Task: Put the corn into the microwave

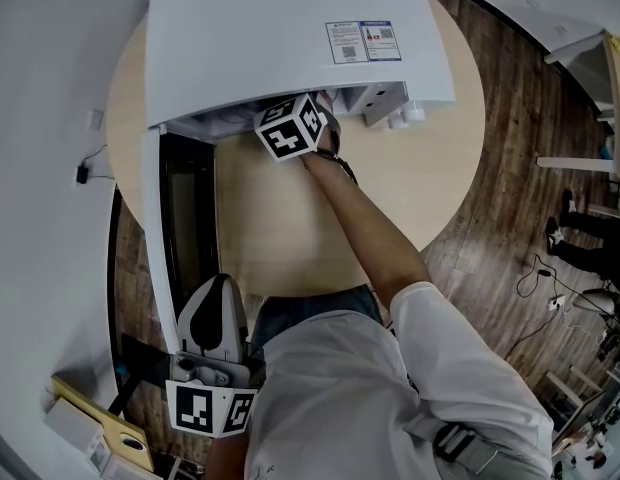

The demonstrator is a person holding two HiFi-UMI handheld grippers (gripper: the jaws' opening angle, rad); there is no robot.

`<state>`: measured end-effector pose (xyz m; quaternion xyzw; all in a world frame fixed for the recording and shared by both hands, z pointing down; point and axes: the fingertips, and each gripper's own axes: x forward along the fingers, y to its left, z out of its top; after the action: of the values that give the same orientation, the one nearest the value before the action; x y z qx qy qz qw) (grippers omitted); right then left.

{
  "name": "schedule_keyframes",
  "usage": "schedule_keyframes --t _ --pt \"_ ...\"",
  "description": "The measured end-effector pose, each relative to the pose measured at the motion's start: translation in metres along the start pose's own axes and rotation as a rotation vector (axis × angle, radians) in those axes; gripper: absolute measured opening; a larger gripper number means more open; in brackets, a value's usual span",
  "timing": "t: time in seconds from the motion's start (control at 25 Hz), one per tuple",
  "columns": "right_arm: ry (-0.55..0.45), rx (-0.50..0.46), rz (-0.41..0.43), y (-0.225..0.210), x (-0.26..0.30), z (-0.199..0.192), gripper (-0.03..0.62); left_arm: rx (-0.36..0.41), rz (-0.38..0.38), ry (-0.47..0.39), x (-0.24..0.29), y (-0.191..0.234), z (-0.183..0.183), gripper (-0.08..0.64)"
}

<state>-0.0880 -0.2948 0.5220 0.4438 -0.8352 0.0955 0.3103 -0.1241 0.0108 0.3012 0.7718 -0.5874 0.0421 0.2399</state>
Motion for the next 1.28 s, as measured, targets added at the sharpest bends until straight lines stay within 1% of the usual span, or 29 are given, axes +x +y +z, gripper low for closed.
schedule_keyframes --t 0.2,0.28,0.76,1.28 --pt "0.010 0.035 0.010 -0.004 -0.001 -0.002 0.317 0.001 0.001 -0.006 -0.004 0.000 0.000 -0.011" --pt "0.009 0.039 0.018 -0.002 -0.002 -0.002 0.321 0.003 0.002 -0.006 -0.005 0.000 0.000 -0.011" --pt "-0.022 0.044 -0.001 -0.001 -0.015 0.006 0.319 0.010 -0.015 -0.023 -0.011 -0.004 0.004 -0.011" --pt "-0.053 0.078 -0.023 -0.004 -0.034 0.010 0.290 0.018 -0.038 -0.034 -0.020 -0.010 0.005 -0.011"
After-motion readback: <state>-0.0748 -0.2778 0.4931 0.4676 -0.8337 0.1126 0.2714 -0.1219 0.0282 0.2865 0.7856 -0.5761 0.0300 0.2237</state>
